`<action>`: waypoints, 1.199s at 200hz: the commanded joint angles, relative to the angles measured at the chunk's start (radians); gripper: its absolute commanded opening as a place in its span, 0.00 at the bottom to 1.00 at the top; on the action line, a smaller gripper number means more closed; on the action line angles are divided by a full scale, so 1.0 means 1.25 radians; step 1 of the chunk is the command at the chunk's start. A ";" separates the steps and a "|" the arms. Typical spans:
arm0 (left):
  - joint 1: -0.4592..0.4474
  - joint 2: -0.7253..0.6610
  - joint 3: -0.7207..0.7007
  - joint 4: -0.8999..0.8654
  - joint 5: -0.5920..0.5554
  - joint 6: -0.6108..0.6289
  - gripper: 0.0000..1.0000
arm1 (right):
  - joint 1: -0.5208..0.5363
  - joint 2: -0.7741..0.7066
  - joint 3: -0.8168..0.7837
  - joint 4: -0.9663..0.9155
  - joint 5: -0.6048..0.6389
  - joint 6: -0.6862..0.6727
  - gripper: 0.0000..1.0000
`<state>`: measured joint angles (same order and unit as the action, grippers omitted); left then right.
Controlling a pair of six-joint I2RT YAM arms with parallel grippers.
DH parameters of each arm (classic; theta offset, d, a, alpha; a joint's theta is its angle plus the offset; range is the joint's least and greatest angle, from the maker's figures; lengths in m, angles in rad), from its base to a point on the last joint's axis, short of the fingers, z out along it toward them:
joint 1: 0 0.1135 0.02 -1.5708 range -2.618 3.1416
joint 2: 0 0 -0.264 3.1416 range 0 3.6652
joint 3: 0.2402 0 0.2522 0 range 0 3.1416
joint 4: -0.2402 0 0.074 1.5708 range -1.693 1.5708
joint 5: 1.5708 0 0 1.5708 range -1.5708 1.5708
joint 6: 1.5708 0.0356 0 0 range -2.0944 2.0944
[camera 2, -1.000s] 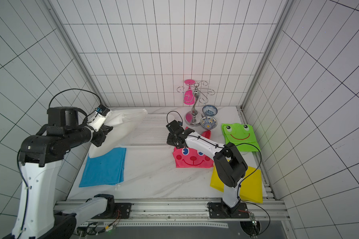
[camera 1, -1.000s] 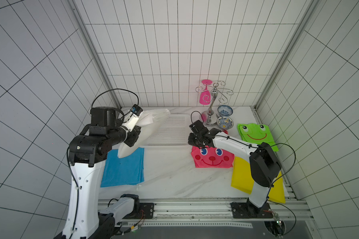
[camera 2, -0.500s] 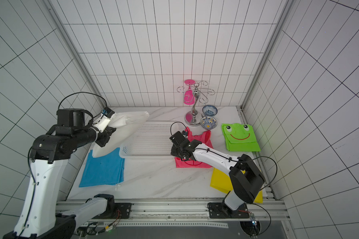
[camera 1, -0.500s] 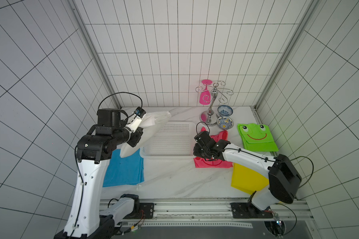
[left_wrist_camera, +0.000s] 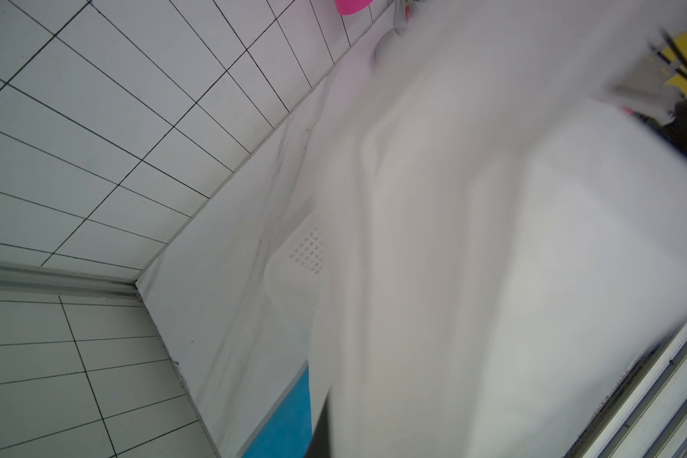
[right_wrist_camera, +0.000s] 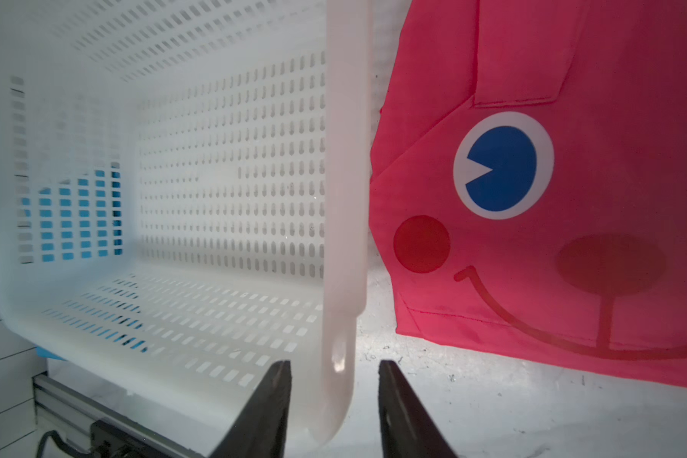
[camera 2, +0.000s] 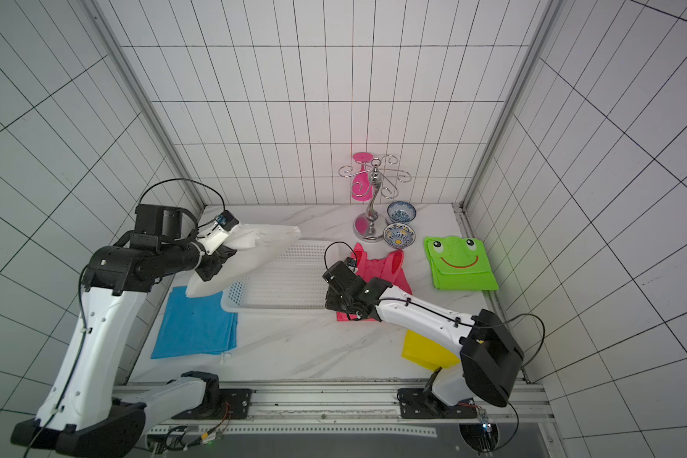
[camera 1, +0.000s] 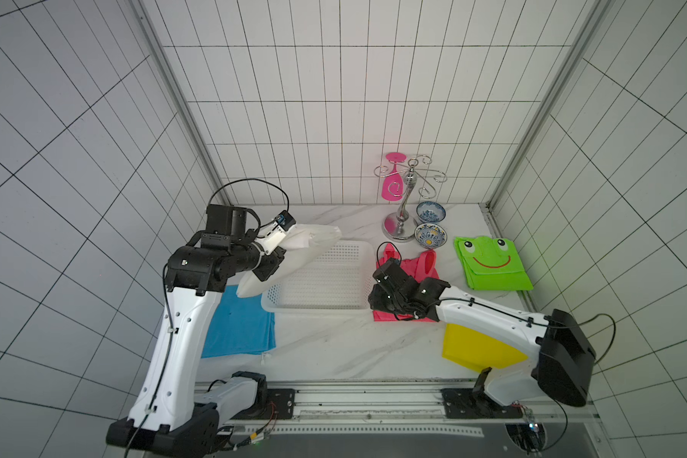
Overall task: Put the folded raincoat in the basket
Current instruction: Move the basket to the center of the board, then place the raincoat in the basket.
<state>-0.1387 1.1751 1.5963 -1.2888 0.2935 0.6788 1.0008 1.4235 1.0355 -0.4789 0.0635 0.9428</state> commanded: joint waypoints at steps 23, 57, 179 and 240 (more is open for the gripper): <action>-0.004 0.032 0.012 0.112 -0.022 0.091 0.00 | -0.034 -0.108 0.019 -0.064 0.001 -0.127 0.49; -0.015 0.080 0.021 0.257 -0.138 0.143 0.00 | -0.041 -0.119 0.052 -0.078 0.026 -0.165 0.50; -0.196 0.159 -0.293 0.698 -0.344 0.300 0.00 | -0.222 -0.088 0.016 0.085 -0.300 0.045 0.55; -0.256 0.106 -0.464 0.745 -0.394 0.257 0.00 | -0.275 -0.077 0.027 0.188 -0.396 0.157 0.70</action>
<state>-0.4358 1.3457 1.0504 -0.4271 -0.1680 1.0435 0.6785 1.3201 1.0771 -0.3481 -0.3428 1.0290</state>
